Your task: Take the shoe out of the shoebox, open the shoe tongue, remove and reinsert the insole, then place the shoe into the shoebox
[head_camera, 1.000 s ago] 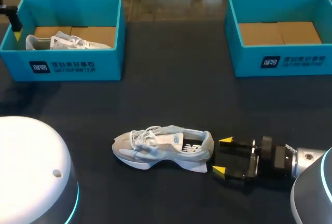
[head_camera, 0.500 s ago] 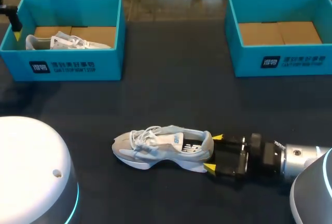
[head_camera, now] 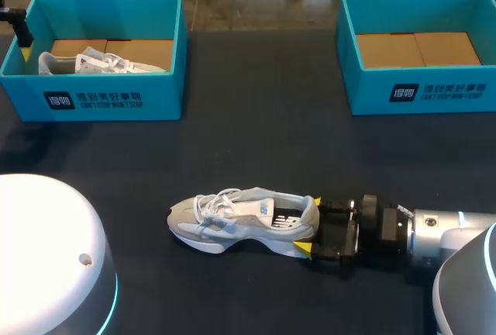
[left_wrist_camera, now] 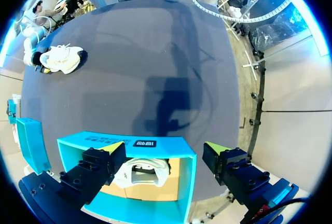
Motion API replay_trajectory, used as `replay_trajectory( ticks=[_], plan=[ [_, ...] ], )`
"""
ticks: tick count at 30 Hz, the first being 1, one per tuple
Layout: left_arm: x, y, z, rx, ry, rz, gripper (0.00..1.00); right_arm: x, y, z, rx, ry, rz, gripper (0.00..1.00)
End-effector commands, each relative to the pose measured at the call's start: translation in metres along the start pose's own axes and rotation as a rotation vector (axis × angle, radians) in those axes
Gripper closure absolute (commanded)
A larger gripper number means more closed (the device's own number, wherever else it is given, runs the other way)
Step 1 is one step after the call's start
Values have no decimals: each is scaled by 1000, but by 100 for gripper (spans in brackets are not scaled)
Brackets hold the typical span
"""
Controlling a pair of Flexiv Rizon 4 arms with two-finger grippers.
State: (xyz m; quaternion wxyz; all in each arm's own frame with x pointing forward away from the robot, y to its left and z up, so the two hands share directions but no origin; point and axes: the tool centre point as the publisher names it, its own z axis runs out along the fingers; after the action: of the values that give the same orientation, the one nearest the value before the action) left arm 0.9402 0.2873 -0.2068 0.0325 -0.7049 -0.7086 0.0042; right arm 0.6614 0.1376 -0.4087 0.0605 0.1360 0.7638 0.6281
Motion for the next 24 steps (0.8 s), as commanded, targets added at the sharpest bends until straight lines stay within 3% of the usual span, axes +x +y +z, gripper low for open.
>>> replay_trajectory(
  ticks=[1, 24],
  plan=[
    [0, -1, 0, -3, 2, 0, 0, -1, -1, 10, 2, 12, -8, 0],
    [0, -1, 0, -3, 2, 0, 0, 1, -4, 33, 2, 63, -39, 0]
  ],
)
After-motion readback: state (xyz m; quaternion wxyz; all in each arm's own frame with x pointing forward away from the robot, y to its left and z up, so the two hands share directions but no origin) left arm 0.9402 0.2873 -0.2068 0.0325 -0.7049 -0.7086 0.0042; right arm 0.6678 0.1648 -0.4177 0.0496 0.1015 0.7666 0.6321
